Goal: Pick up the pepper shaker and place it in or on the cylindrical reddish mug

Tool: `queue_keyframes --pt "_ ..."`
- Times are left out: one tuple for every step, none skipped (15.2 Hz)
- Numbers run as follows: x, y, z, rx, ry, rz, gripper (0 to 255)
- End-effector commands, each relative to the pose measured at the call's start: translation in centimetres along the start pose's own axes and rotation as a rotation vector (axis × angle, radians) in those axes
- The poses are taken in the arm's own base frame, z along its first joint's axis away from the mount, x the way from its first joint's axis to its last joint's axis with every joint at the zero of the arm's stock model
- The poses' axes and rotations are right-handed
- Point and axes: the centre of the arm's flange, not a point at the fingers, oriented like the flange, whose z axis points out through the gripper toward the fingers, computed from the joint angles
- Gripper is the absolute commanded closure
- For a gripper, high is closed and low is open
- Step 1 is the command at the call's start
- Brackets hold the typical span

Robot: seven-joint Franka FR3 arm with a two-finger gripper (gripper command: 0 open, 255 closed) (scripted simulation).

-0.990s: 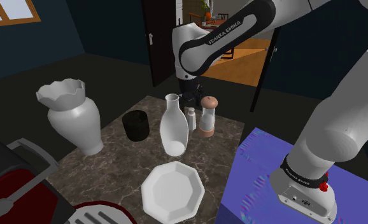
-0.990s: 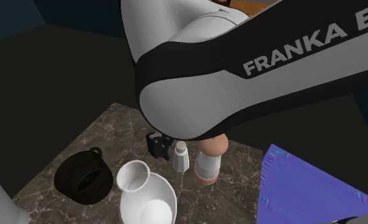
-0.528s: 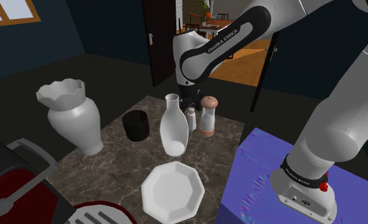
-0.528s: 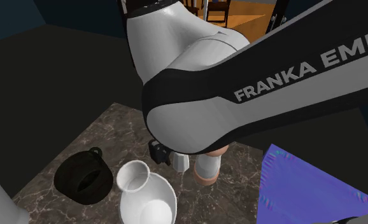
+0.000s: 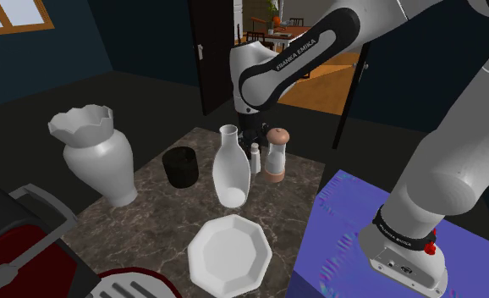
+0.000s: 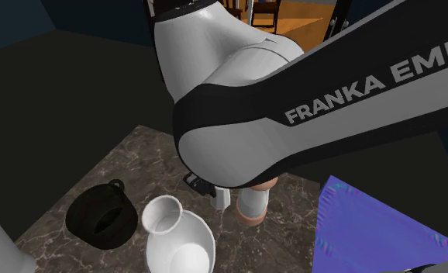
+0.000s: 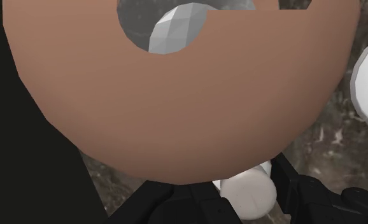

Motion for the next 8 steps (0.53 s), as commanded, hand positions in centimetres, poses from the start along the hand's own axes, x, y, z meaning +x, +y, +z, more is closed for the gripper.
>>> queue_keyframes --pt "0.0 0.0 0.0 0.0 -0.001 0.0 255" --pt "0.0 0.0 0.0 0.0 -0.001 0.0 255" --pt "0.0 0.0 0.0 0.0 -0.001 0.0 255" --pt "0.0 0.0 0.0 0.0 -0.001 0.0 255" --pt "0.0 0.0 0.0 0.0 -0.001 0.0 255" --pt "0.0 0.0 0.0 0.0 -0.001 0.0 255" --pt "-0.1 0.0 -0.5 0.0 -0.001 0.0 255" --pt "-0.1 0.0 -1.0 0.0 -0.001 0.0 255"
